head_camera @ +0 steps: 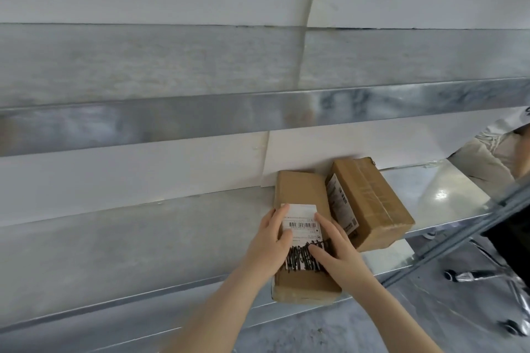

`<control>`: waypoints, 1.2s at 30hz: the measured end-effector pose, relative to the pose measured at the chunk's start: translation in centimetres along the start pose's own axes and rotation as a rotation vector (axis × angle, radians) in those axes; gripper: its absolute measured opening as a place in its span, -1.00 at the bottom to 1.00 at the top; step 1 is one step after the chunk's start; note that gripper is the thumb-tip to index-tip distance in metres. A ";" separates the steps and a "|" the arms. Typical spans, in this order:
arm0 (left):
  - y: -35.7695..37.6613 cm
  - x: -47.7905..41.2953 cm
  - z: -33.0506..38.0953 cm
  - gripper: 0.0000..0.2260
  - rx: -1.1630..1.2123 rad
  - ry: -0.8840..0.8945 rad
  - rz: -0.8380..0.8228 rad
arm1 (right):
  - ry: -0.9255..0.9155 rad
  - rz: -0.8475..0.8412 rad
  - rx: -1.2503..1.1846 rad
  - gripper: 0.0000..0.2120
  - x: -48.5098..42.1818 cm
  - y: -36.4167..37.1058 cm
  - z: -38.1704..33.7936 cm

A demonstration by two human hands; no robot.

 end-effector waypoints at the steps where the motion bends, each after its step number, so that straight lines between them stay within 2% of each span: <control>1: -0.3 0.3 -0.3 -0.55 0.013 0.002 0.026 | -0.019 -0.007 -0.002 -0.43 0.2 0.4 -0.3; 7: -6.3 6.8 -2.6 -0.58 0.055 0.022 0.220 | -0.208 -0.079 -0.094 -0.39 2.6 5.2 -5.9; 12: -15.7 16.3 -5.7 -0.59 0.025 -0.035 0.494 | -0.379 -0.256 -0.175 -0.37 4.2 12.3 -15.1; 18: -26.7 32.0 -12.0 -0.57 -0.010 -0.261 0.879 | -0.595 -0.572 -0.210 -0.35 8.7 25.6 -27.8; 24: -31.8 49.9 -19.7 -0.54 0.055 -0.534 1.177 | -0.740 -0.924 -0.217 -0.34 19.0 39.7 -38.1; 30: -36.3 65.4 -24.2 -0.55 0.164 -0.704 1.352 | -0.938 -1.194 -0.234 -0.38 29.6 50.5 -47.5; 36: -40.1 73.0 -27.2 -0.55 0.222 -0.752 1.462 | -0.965 -1.358 -0.289 -0.40 34.5 57.5 -53.7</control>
Point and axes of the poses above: each hand's wrist, its own x-axis away from the middle knuckle, its own y-axis out of the palm, z = x × y, the point moved 5 cm from there along -x, towards the middle knuckle, and after that the axes turned 7 degrees about -y, right-handed, at the moved point
